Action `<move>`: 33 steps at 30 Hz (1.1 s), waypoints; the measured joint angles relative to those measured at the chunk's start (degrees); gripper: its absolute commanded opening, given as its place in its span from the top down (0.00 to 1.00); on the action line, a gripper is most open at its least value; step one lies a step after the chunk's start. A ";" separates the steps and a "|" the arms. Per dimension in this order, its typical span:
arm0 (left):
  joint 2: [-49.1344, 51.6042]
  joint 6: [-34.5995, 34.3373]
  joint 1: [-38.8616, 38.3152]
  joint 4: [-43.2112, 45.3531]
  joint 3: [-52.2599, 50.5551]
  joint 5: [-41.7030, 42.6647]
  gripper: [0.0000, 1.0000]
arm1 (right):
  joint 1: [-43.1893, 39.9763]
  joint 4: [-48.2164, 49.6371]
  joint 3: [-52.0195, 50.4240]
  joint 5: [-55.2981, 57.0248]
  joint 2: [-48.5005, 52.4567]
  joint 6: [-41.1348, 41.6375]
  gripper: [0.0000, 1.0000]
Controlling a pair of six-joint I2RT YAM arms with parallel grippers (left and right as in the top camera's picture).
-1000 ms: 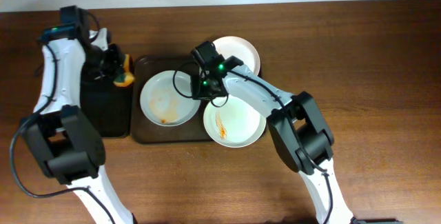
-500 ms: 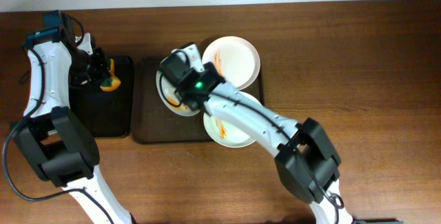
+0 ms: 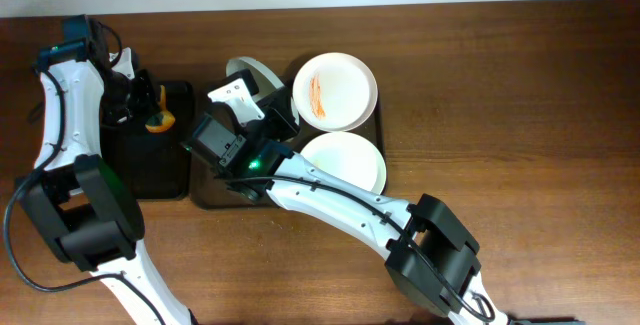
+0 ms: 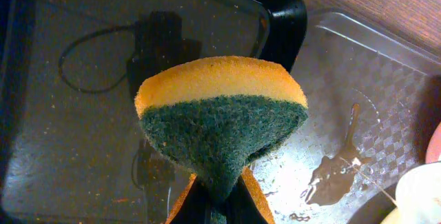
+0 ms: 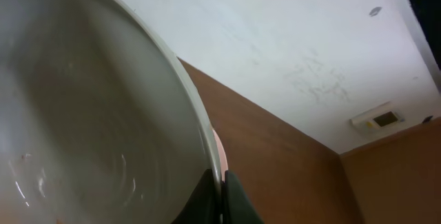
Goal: Clean dirty plates on tray and stack at the side
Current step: 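Scrub the plate again with the sponge in left gripper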
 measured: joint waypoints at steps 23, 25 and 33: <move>0.00 0.02 -6.10 -1.95 0.00 -0.22 0.99 | -21.35 -5.79 0.52 -67.95 3.91 21.84 0.96; 0.00 0.02 -7.58 -2.36 0.00 -0.20 0.99 | -21.00 -4.81 0.52 -70.77 6.75 23.08 0.96; 0.00 -1.18 -12.66 1.66 -4.42 0.87 0.99 | -20.87 -1.40 0.52 -74.49 9.44 27.54 0.96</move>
